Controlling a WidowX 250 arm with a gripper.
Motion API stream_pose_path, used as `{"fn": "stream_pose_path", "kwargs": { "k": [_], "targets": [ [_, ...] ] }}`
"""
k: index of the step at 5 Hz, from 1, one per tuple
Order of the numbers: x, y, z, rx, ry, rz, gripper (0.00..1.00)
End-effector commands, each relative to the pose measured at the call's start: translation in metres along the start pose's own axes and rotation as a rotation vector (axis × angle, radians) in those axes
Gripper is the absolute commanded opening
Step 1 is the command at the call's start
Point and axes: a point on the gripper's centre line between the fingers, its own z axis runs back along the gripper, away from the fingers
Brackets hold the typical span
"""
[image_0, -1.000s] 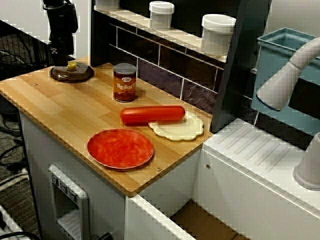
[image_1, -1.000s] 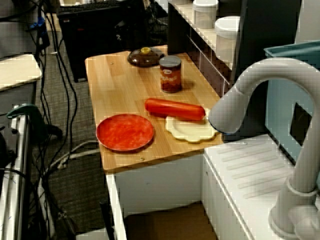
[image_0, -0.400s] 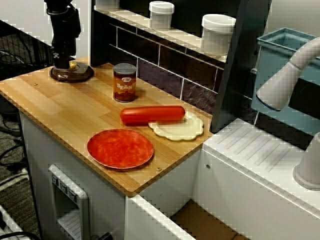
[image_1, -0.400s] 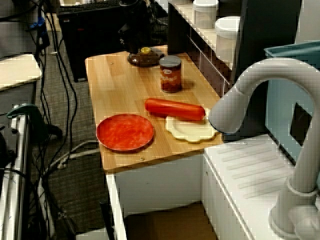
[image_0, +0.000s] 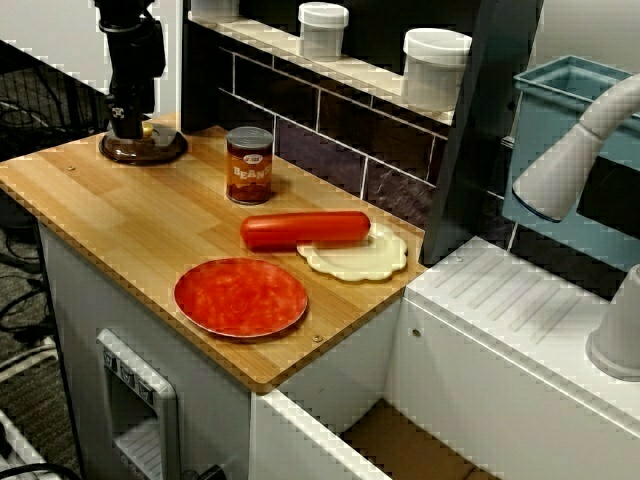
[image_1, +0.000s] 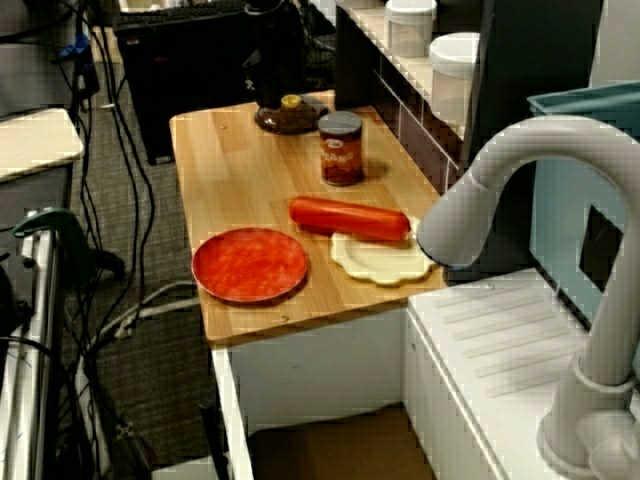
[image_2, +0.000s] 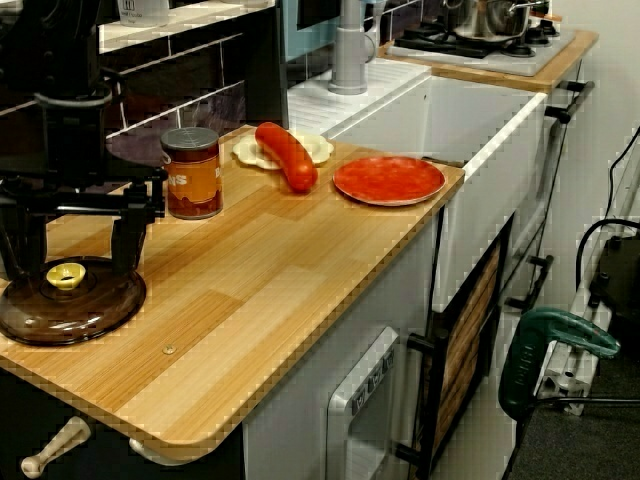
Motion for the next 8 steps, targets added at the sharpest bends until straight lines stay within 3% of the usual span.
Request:
{"fn": "stream_pose_path", "kwargs": {
  "k": [1,2,3,7,8],
  "targets": [
    [0.007,0.016,0.013,0.04,0.002,0.012,1.0],
    [0.009,0.019,0.01,0.03,0.011,0.021,1.0],
    [0.01,0.018,0.009,0.016,0.016,0.018,0.0],
    [0.007,0.009,0.017,0.032,0.011,0.006,0.0],
    [0.005,0.009,0.019,0.034,0.014,0.025,1.0]
  ]
}}
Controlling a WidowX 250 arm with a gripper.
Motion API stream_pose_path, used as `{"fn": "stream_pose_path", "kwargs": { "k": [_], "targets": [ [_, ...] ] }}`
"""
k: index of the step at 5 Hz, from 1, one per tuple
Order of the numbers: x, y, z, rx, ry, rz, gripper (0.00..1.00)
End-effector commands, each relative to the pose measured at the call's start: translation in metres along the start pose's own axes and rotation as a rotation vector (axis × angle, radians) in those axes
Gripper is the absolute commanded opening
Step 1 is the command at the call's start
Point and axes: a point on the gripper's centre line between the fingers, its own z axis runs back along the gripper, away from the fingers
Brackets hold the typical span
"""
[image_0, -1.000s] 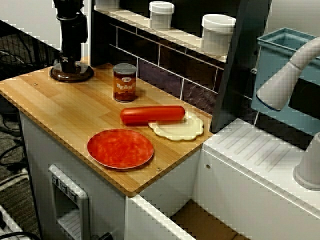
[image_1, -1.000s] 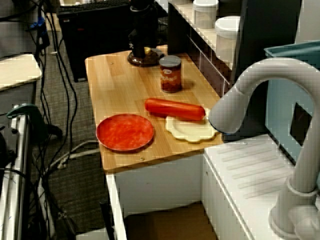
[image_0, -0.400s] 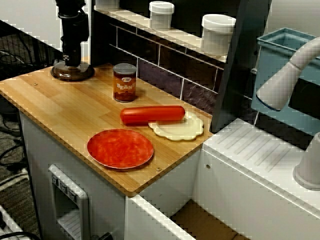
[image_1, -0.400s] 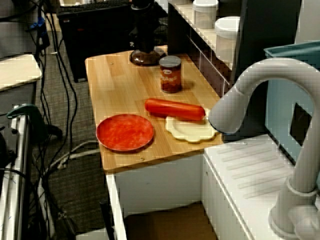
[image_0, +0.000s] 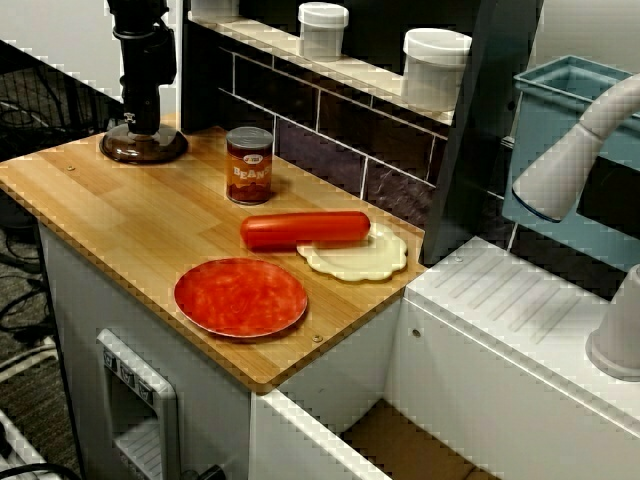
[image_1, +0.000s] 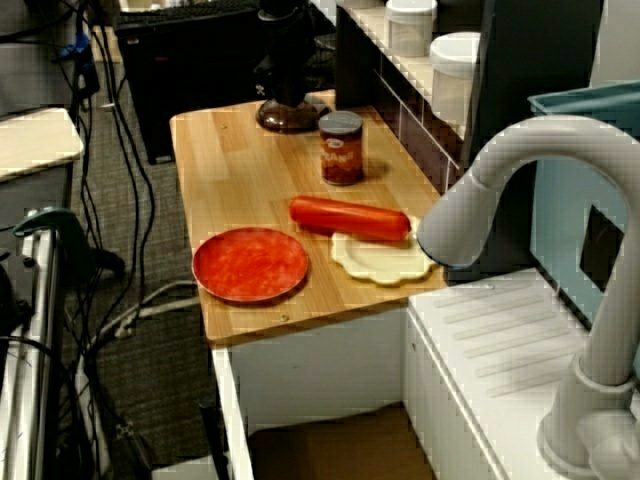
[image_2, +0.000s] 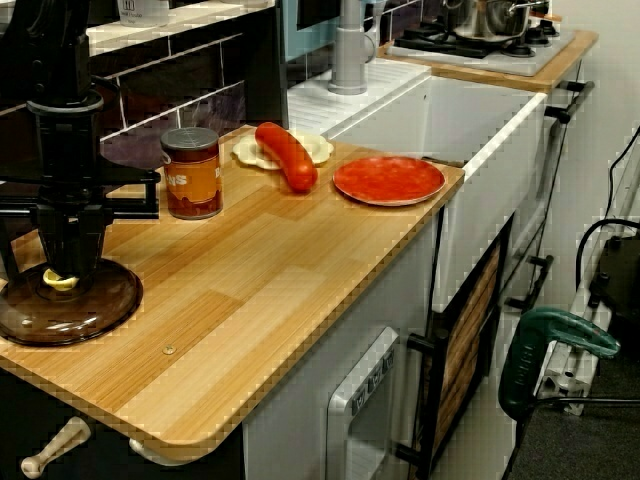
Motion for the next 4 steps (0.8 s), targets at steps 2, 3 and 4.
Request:
{"fn": "stream_pose_path", "kwargs": {
  "k": [2,3,4],
  "targets": [
    [-0.0023,0.0071,0.0276,0.049,-0.014,0.016,1.0],
    [-0.0042,0.007,0.029,0.045,-0.014,0.023,1.0],
    [-0.0056,0.0082,0.0305,0.04,-0.017,0.029,1.0]
  ]
}}
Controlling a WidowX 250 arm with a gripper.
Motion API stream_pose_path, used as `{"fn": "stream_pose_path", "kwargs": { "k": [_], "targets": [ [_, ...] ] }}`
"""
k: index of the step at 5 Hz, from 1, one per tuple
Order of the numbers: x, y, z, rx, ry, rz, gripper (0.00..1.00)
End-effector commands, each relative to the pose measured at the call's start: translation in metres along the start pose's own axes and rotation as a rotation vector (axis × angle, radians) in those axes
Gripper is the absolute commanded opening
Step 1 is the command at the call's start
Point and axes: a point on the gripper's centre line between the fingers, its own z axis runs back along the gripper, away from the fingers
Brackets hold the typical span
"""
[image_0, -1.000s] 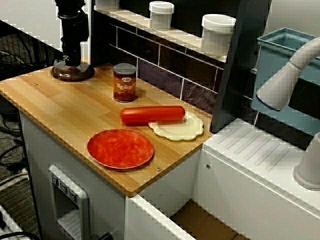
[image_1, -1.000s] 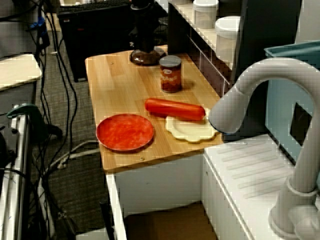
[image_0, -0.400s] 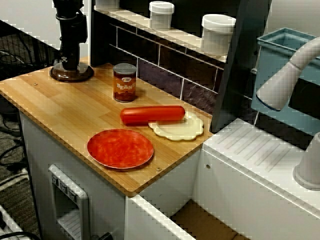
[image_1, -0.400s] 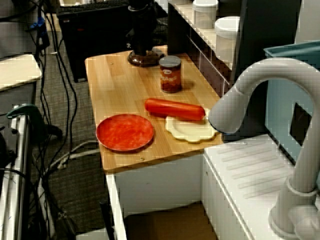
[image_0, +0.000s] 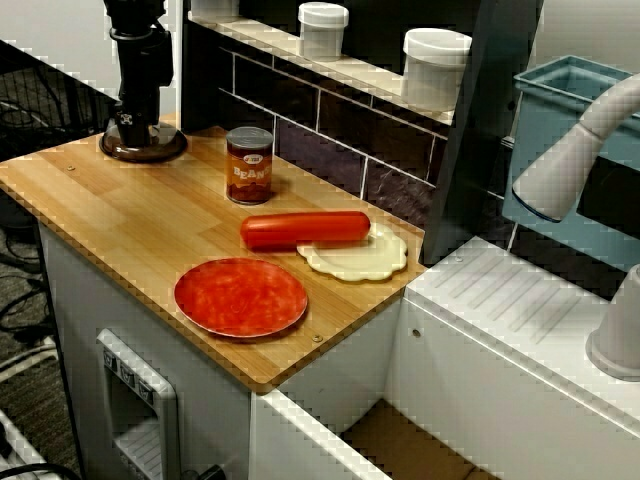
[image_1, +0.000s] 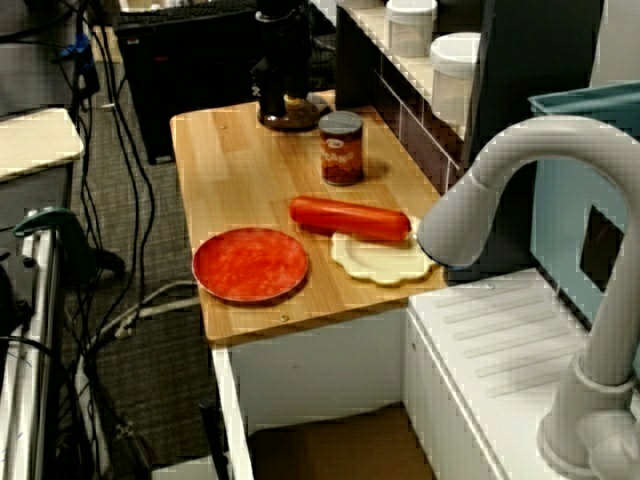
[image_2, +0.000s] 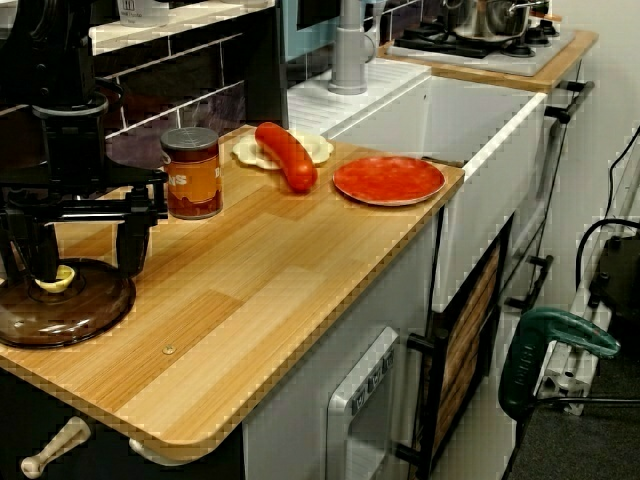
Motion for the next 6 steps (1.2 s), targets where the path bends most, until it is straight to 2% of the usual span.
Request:
{"fn": "stream_pose_path", "kwargs": {
  "k": [1,4,6],
  "targets": [
    [-0.004,0.011,0.031,0.065,-0.018,0.014,1.0],
    [-0.009,0.008,0.043,0.054,-0.042,0.014,1.0],
    [-0.008,0.015,0.053,0.041,-0.07,0.035,1.0]
  ]
}}
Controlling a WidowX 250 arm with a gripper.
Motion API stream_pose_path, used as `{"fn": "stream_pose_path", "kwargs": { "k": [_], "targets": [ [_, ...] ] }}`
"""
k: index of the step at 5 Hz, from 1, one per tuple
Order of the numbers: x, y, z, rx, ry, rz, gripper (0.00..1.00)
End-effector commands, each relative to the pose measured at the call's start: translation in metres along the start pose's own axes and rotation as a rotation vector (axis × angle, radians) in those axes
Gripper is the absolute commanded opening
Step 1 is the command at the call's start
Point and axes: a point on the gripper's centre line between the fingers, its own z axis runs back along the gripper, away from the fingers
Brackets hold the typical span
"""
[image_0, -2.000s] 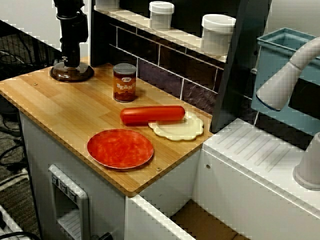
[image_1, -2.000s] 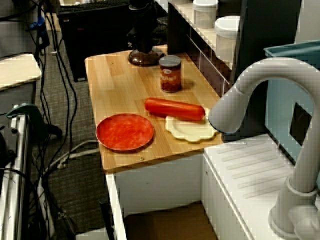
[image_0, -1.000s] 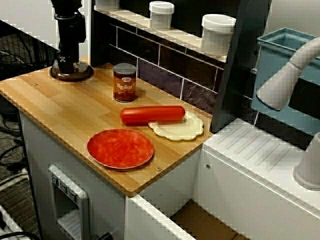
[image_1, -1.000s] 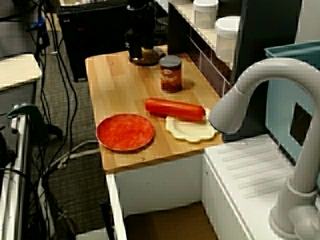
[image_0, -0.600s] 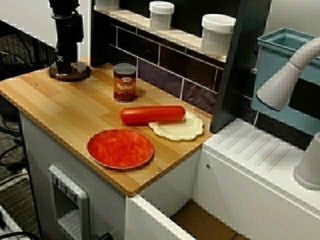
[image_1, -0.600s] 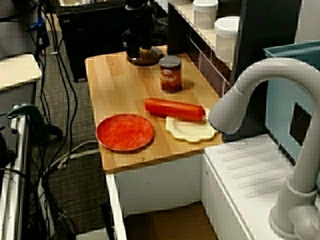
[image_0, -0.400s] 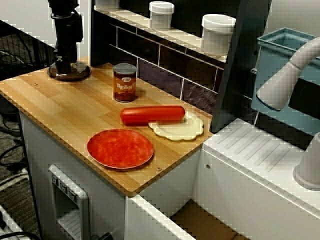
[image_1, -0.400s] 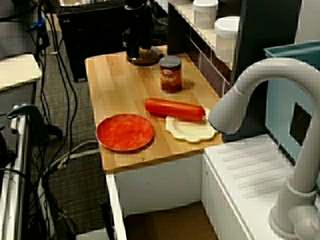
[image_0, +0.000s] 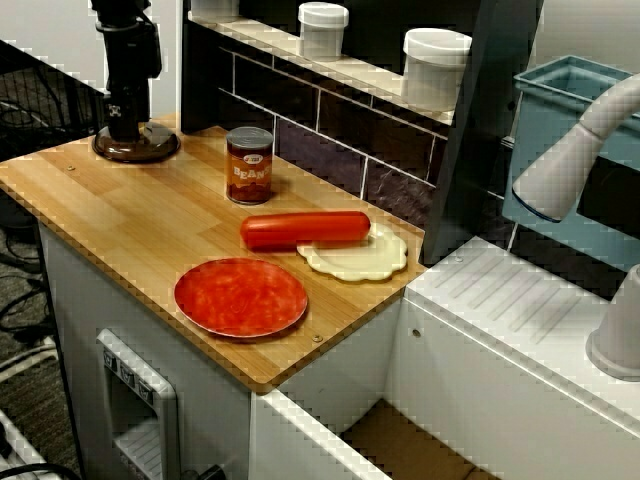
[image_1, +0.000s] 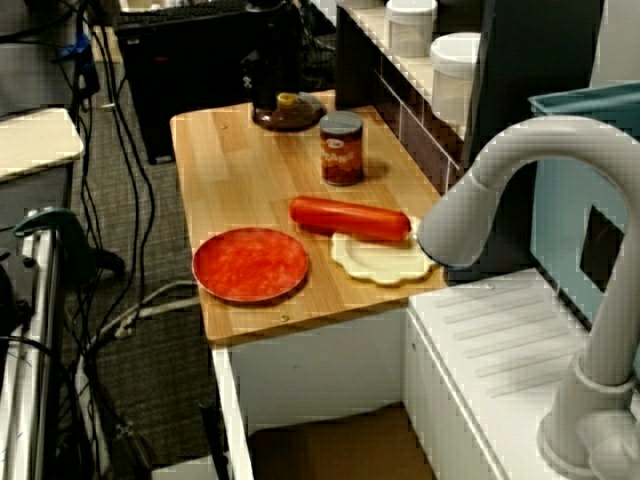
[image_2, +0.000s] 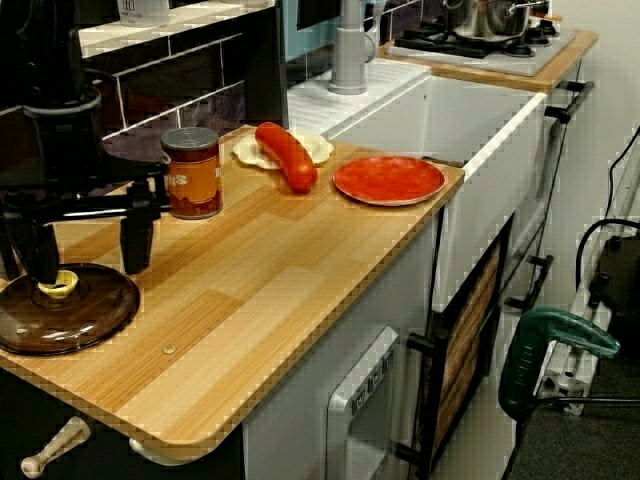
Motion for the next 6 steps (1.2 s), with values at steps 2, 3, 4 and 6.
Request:
{"fn": "stream_pose_path", "kwargs": {
  "k": [2,3,4,6],
  "targets": [
    [0.002,0.015,0.051,0.106,-0.045,0.023,1.0],
    [0.004,0.018,0.045,0.109,-0.038,0.042,1.0],
    [0.006,0.024,0.046,0.108,-0.039,0.056,1.0],
    [0.009,0.037,0.039,0.121,-0.03,0.085,1.0]
  ]
}}
